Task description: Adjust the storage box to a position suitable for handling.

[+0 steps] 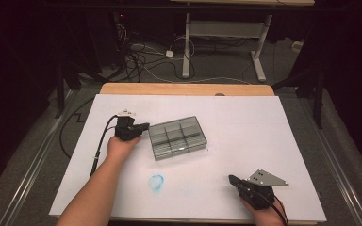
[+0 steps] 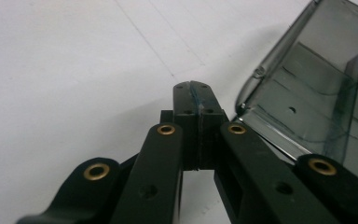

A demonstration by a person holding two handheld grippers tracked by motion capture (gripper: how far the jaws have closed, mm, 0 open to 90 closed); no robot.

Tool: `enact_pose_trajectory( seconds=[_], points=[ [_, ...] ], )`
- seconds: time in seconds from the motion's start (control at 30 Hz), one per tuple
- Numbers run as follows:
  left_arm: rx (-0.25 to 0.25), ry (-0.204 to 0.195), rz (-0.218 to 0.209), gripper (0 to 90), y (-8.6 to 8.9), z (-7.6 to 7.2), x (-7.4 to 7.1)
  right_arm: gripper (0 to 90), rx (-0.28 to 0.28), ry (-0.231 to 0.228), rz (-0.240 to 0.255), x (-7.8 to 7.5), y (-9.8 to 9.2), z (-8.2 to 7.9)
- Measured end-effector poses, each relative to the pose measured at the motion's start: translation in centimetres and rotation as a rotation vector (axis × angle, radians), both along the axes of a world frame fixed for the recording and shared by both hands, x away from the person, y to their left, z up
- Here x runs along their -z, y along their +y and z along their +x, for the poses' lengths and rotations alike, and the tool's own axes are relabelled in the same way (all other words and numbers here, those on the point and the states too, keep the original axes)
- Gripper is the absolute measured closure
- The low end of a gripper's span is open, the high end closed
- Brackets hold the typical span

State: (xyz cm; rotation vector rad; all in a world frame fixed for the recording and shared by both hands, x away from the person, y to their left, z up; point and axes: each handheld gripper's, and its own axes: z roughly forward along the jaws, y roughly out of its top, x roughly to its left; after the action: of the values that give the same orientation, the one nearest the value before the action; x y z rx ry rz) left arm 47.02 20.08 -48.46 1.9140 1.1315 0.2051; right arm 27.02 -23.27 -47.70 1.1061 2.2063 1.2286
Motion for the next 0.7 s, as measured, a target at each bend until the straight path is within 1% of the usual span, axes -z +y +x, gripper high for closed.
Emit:
enact_pose_trajectory(
  seconds=[0.03, 0.07, 0.13, 0.17, 0.27, 0.3, 0.37, 0.4, 0.43, 0.47, 0.5, 0.53, 0.57, 0.6, 0.63, 0.67, 0.7],
  points=[
    [-0.001, 0.0, 0.002, 87.8, 0.0, 0.0, 0.0, 90.0, 0.002, 0.003, 0.002, 0.0, -0.1, 0.0],
    [0.003, 0.01, -0.009, 87.8, 0.0, 0.0, 0.0, 90.0, 0.003, 0.0, 0.004, 0.0, -0.2, 0.0],
    [0.022, 0.02, -0.014, 87.8, 0.0, -0.2, 0.0, 90.0, 0.01, 0.003, 0.009, -0.1, -0.4, -0.1],
    [0.037, 0.022, -0.011, 87.9, -0.1, -0.3, 0.0, 90.0, 0.013, 0.0, 0.012, -0.1, -0.5, -0.1],
    [0.103, 0.027, 0.021, 87.9, -0.9, -1.1, 0.0, 90.0, 0.021, -0.008, 0.018, -0.3, -0.7, 0.1],
    [0.113, 0.024, 0.014, 87.8, -1.2, -1.6, 0.0, 90.0, 0.028, -0.009, 0.02, -0.4, -0.8, 0.1],
    [0.139, 0.035, 0.001, 87.8, -1.7, -2.8, 0.0, 90.0, 0.036, -0.017, 0.023, -0.7, -1.0, 0.2],
    [0.154, 0.04, 0.003, 87.9, -2.0, -3.5, 0.0, 90.0, 0.049, -0.027, 0.027, -1.1, -1.1, 0.6],
    [0.163, 0.043, 0.02, 87.9, -2.3, -4.3, 0.1, 90.0, 0.055, -0.026, 0.03, -1.3, -1.1, 0.9],
    [0.173, 0.035, 0.031, 87.8, -2.5, -5.2, 0.1, 90.0, 0.056, -0.029, 0.029, -1.5, -1.1, 1.2],
    [0.186, 0.04, 0.02, 87.8, -2.6, -6.1, 0.1, 90.0, 0.056, -0.029, 0.029, -1.5, -1.1, 1.2],
    [0.195, 0.04, 0.002, 87.9, -2.7, -6.9, 0.2, 90.0, 0.059, -0.033, 0.011, -1.7, -0.9, 2.2],
    [0.205, 0.035, 0.002, 87.9, -2.8, -7.8, 0.2, 90.0, 0.059, -0.033, 0.011, -1.7, -0.9, 2.2],
    [0.214, 0.022, 0.009, 87.8, -2.8, -8.6, 0.1, 90.0, 0.065, -0.023, -0.004, -1.8, -0.7, 3.9],
    [0.211, 0.021, 0.005, 87.8, -2.8, -9.2, 0.1, 90.0, 0.065, -0.023, -0.004, -1.8, -0.7, 3.9],
    [0.199, 0.02, 0.0, 87.9, -2.6, -9.8, 0.2, 90.0, 0.07, -0.014, -0.006, -1.8, -0.4, 4.9],
    [0.182, 0.02, -0.01, 87.8, -2.1, -10.4, 0.2, 90.0, 0.082, 0.0, -0.024, -1.8, 0.1, 7.0]
  ],
)
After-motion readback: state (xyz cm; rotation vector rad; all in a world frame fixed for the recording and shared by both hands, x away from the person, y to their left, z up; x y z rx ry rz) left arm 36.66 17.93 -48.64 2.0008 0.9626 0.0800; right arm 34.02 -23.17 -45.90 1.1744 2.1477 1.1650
